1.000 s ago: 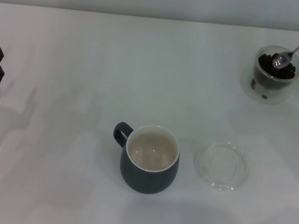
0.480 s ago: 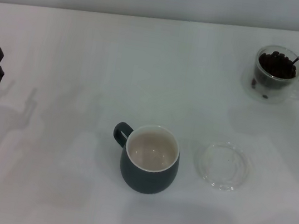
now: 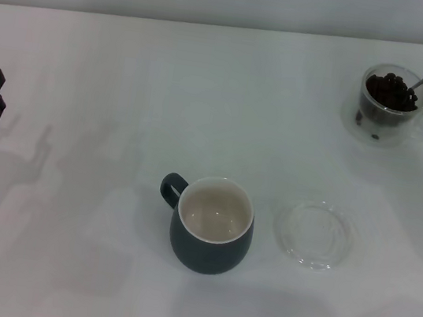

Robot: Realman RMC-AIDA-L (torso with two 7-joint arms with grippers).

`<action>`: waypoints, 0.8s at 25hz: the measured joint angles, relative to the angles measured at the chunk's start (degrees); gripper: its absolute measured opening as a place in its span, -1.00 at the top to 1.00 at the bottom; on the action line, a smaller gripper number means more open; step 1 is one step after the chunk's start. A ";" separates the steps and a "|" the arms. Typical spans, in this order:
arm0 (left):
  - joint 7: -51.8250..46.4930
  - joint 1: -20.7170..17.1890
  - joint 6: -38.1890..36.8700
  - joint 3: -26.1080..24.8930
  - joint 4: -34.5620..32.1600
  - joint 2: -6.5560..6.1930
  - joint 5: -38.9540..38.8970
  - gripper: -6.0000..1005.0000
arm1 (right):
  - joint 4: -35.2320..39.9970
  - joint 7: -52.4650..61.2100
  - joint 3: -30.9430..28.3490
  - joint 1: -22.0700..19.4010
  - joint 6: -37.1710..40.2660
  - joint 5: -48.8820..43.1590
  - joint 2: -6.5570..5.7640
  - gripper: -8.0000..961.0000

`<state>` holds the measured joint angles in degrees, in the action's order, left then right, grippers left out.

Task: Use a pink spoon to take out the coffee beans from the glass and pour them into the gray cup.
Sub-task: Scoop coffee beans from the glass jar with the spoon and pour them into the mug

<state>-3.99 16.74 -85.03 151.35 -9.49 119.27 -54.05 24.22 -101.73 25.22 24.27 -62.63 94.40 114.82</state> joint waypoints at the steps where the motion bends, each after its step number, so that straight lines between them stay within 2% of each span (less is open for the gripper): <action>1: 0.00 -0.02 0.01 0.00 0.00 0.00 0.00 -0.01 | -0.11 1.79 0.00 0.09 0.29 0.06 0.00 0.68; 13: 0.04 0.14 1.26 0.12 0.09 -0.07 0.00 -0.01 | -0.81 14.61 0.00 0.21 4.97 1.75 -0.35 0.68; 20: 0.04 0.29 1.28 0.19 0.09 -0.09 0.05 -0.01 | -5.68 19.57 0.03 1.04 5.46 1.76 -1.85 0.68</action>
<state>-3.95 17.03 -83.75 151.54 -9.40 119.18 -54.00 18.54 -82.17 25.25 25.31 -57.18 96.16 112.97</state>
